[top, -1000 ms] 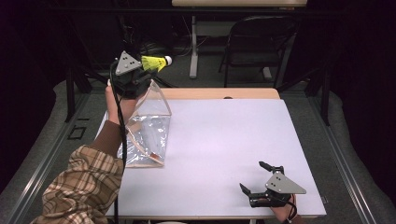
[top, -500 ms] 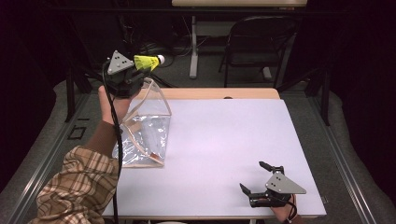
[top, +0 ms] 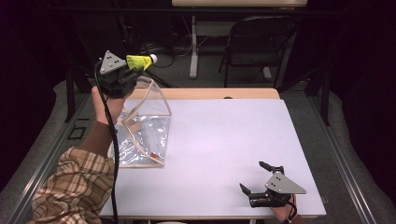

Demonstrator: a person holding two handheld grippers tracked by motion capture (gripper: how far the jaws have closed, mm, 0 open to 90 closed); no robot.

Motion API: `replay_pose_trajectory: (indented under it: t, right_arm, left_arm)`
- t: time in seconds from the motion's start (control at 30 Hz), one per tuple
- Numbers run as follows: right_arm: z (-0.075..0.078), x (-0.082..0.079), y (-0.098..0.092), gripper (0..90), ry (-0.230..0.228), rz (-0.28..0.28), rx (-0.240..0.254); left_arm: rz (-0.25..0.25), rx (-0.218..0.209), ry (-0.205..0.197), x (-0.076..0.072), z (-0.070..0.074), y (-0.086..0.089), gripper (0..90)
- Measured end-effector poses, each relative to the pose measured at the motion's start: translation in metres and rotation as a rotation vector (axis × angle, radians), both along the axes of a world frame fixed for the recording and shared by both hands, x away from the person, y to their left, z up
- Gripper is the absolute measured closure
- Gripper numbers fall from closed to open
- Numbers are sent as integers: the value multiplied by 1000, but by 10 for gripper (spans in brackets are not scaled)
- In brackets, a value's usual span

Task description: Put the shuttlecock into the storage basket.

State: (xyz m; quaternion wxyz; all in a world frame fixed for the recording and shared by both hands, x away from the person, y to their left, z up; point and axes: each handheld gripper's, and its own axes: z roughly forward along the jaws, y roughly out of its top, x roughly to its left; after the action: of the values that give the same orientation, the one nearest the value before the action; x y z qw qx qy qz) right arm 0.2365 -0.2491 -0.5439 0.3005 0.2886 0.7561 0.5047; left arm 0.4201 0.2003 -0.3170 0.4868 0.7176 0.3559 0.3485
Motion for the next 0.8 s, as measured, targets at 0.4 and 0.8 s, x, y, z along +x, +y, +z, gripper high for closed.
replay_pose_trajectory:
  t: [0.4,0.8]
  right_arm:
    - [0,0,0,18,1,0,-1]
    - [0,0,0,18,1,1,-1]
  left_arm:
    - [29,-2,3,0,-1,11,893]
    - [48,-6,6,1,-2,20,894]
